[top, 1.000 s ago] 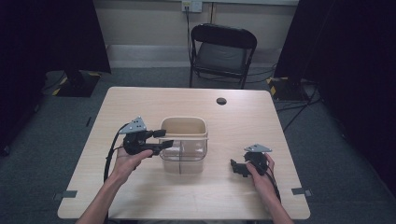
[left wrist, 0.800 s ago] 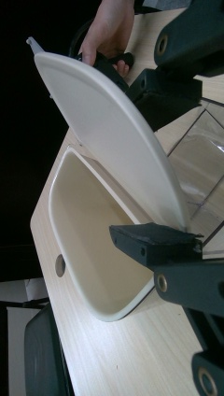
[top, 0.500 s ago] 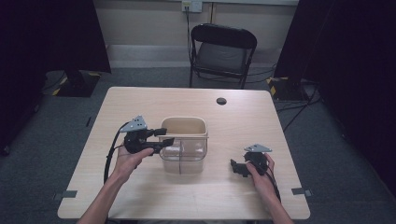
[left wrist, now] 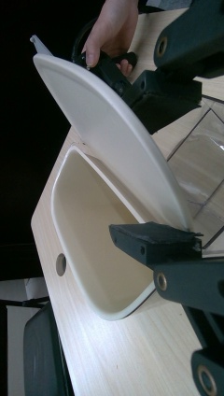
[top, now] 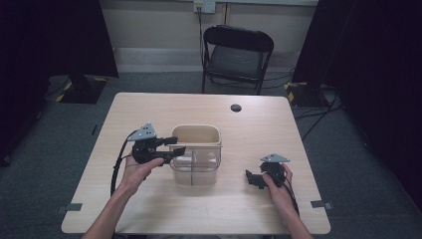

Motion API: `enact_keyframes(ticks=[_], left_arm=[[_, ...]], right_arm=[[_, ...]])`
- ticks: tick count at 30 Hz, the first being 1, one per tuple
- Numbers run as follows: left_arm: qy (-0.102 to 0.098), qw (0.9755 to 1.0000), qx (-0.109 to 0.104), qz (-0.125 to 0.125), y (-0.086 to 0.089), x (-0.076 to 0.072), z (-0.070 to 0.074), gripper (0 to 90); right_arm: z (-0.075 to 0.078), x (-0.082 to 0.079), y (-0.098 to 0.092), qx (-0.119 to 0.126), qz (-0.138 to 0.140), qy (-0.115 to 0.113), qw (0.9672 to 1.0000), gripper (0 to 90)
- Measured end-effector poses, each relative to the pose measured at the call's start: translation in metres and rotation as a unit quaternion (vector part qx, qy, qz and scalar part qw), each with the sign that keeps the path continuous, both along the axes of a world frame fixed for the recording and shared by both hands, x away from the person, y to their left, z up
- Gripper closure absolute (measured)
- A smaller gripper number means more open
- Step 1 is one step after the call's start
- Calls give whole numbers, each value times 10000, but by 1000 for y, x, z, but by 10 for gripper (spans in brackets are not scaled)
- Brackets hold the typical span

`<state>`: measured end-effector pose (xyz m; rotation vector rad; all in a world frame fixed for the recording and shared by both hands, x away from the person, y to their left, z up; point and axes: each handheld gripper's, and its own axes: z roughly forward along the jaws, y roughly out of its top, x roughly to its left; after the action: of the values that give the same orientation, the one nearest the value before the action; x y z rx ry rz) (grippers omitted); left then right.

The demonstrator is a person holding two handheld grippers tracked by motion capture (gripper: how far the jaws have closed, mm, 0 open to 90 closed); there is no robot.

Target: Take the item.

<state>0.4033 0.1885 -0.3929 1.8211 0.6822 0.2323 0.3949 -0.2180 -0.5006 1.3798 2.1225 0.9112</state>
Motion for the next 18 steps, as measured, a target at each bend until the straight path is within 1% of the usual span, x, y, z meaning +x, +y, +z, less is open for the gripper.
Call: enact_keyframes(ticks=[18], left_arm=[[-42, 10000, 44, 12, -1, -1, 0, 434]], right_arm=[[0, 0, 0, -4, 2, -3, 10000, 115]])
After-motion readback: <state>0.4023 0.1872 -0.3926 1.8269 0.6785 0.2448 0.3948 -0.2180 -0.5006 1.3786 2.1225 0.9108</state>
